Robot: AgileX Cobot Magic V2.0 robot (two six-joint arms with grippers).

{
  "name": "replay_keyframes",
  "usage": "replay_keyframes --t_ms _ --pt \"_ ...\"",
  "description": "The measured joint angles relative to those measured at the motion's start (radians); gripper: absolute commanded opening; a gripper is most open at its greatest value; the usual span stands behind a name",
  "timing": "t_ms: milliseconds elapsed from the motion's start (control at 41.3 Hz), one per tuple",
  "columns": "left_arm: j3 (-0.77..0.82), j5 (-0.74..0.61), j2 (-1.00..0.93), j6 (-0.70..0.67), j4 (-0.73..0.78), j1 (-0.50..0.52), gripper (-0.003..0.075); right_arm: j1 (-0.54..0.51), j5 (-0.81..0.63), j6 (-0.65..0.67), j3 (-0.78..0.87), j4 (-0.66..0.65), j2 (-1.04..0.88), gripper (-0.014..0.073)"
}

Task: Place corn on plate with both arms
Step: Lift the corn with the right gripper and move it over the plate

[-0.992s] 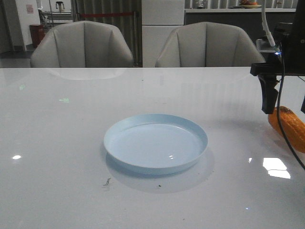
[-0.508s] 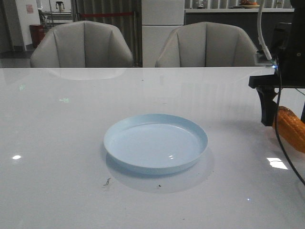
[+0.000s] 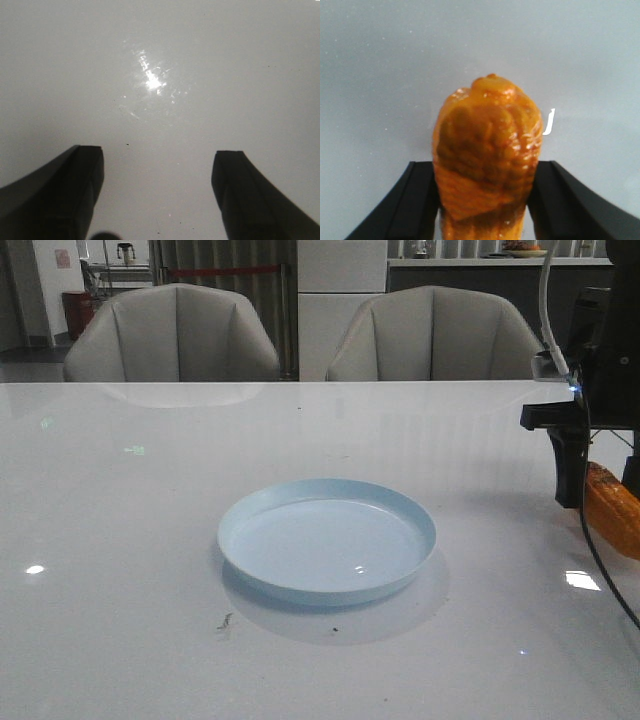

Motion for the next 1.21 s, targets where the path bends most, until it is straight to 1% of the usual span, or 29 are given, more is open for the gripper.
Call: replay_keyframes --t_ms 145,266,460,605,823,1016,1089,1161,1210 --pt "0.000 0.000 0.000 0.000 0.000 0.000 0.0504 0.002 0.019 -0.029 -0.025 0.012 0.000 0.0066" --pt "0.000 0.000 0.000 0.000 0.000 0.000 0.0504 0.021 0.070 -0.065 -0.106 0.043 -0.002 0.0066" --pt "0.000 0.002 0.000 0.000 0.000 0.000 0.0504 0.093 0.094 -0.116 -0.294 0.116 -0.008 0.0066" --pt "0.000 0.002 0.000 0.000 0.000 0.000 0.0504 0.170 0.103 -0.125 -0.377 0.170 -0.012 0.0066" --pt "0.000 0.002 0.000 0.000 0.000 0.000 0.0504 0.331 0.110 -0.130 -0.404 0.191 -0.008 0.0066" --pt "0.000 0.002 0.000 0.000 0.000 0.000 0.0504 0.425 0.110 -0.131 -0.405 0.198 0.038 0.0067" --pt "0.000 0.006 0.000 0.000 0.000 0.000 0.0504 0.445 0.110 -0.131 -0.405 0.201 0.062 0.0082" --pt "0.000 0.014 0.000 0.000 0.000 0.000 0.0504 0.451 0.110 -0.131 -0.405 0.202 0.084 0.0120" --pt "0.000 0.020 0.000 0.000 0.000 0.000 0.0504 0.450 0.110 -0.131 -0.405 0.202 0.097 0.0175"
